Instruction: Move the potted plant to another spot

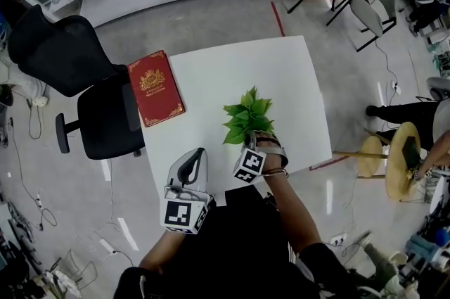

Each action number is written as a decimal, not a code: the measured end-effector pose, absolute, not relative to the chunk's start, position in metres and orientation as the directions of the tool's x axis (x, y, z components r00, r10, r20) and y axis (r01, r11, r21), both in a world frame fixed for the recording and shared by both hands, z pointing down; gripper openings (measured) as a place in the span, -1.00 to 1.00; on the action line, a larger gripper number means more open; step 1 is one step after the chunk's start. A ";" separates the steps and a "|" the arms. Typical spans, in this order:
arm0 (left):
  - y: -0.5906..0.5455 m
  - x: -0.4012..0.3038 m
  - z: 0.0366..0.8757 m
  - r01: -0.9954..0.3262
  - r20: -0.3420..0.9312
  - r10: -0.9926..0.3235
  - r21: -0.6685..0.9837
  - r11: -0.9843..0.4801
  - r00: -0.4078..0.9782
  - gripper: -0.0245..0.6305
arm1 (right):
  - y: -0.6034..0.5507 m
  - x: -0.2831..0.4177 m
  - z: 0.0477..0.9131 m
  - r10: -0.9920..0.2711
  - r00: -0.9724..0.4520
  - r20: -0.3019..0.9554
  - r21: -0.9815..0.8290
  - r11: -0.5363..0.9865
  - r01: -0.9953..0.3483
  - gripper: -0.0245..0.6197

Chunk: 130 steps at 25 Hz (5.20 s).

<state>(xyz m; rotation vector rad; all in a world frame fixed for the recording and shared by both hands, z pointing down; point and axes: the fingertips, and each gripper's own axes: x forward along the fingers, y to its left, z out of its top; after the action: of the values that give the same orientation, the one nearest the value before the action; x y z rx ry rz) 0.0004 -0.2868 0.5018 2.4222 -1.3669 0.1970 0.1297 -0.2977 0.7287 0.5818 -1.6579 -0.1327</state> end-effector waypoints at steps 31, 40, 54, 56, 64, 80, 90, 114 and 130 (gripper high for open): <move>-0.162 -0.092 0.482 -0.829 0.226 -0.799 0.204 -0.520 0.557 -0.87 | -0.169 0.041 0.730 -0.468 -0.071 0.881 0.445 0.870 -0.212 -0.88; -0.130 -0.103 0.482 -0.821 0.234 -0.789 0.215 -0.529 0.569 -0.87 | -0.126 0.025 0.725 -0.461 -0.086 0.883 0.441 0.880 -0.179 -0.87; -0.098 -0.080 0.492 -0.868 0.264 -0.829 0.215 -0.447 0.493 -0.87 | -0.077 0.027 0.730 -0.434 -0.152 0.888 0.427 0.901 -0.082 -0.87; -0.092 -0.079 0.494 -0.873 0.270 -0.833 0.226 -0.432 0.482 -0.87 | -0.073 0.028 0.731 -0.429 -0.161 0.889 0.423 0.903 -0.069 -0.88; -0.077 -0.079 0.489 -0.895 0.272 -0.855 0.211 -0.394 0.441 -0.87 | -0.073 0.030 0.731 -0.435 -0.170 0.884 0.438 0.899 -0.025 -0.87; -0.063 -0.078 0.486 -0.903 0.262 -0.867 0.204 -0.379 0.424 -0.87 | -0.067 0.030 0.704 -0.449 -0.239 0.861 0.413 0.891 -0.188 -0.87; -0.050 -0.066 0.472 -0.899 0.233 -0.872 0.196 -0.392 0.431 -0.87 | -0.060 0.044 0.604 -0.587 -0.450 0.673 0.159 0.709 -0.687 -0.87; 0.012 -0.030 0.449 -0.903 0.181 -0.890 0.191 -0.385 0.418 -0.87 | 0.007 0.089 0.489 -0.826 -0.462 0.323 -0.156 0.435 -0.887 -0.89; 0.017 -0.028 0.449 -0.906 0.185 -0.893 0.191 -0.377 0.410 -0.87 | 0.012 0.091 0.488 -0.820 -0.473 0.324 -0.152 0.448 -0.881 -0.89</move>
<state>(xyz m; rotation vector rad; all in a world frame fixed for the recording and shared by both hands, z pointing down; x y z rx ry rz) -0.0280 0.0168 0.4491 2.4068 -1.5741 0.0736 0.0907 0.0120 0.4879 1.4859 -2.4943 0.4447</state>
